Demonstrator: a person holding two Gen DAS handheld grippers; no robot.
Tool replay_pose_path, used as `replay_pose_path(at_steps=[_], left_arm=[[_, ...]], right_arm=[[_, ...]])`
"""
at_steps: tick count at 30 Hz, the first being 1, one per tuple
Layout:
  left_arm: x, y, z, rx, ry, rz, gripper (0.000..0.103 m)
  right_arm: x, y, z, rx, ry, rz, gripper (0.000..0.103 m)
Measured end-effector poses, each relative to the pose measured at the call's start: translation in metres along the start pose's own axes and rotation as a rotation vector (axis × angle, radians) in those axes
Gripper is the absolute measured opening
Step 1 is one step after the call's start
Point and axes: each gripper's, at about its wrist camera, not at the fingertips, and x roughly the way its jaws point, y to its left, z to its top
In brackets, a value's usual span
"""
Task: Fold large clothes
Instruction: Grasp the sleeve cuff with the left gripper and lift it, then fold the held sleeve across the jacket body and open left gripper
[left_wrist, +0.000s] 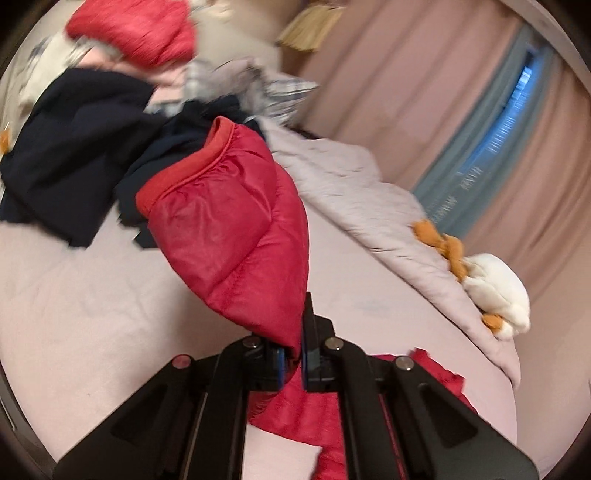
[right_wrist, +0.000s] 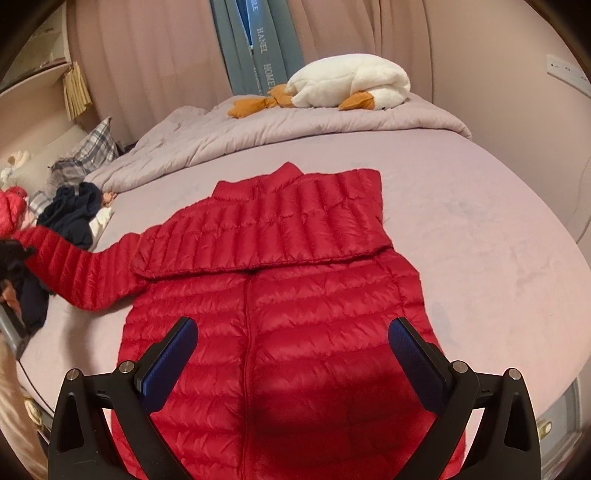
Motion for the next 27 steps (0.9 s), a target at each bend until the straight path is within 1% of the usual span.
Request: replay_pose_path(at_steps=[5, 8, 14, 16, 23, 25, 27], left_arm=[[-0.025, -0.037, -0.005, 0.105, -0.029, -0.064, 0.004], [-0.036, -0.052, -0.010, 0.149, -0.027, -0.104, 0.004], [-0.060, -0.080, -0.029, 0.261, -0.033, -0.178, 0.004], [-0.069, -0.089, -0.043, 0.307, -0.036, -0.206, 0.004], [-0.086, -0.116, -0.083, 0.446, 0.024, -0.339, 0.004], [-0.088, -0.123, -0.093, 0.478, 0.036, -0.366, 0.005], [-0.088, -0.128, -0.106, 0.498, 0.048, -0.375, 0.005]], right_arm=[[-0.007, -0.009, 0.003, 0.023, -0.023, 0.000, 0.102], [-0.011, -0.013, 0.004, 0.034, -0.035, -0.001, 0.102], [-0.016, -0.020, 0.005, 0.057, -0.053, -0.005, 0.102], [-0.018, -0.021, 0.005, 0.061, -0.060, -0.008, 0.102], [-0.022, -0.027, 0.007, 0.078, -0.084, -0.031, 0.102], [-0.023, -0.030, 0.007, 0.084, -0.084, -0.031, 0.102], [-0.023, -0.033, 0.007, 0.092, -0.086, -0.031, 0.102]])
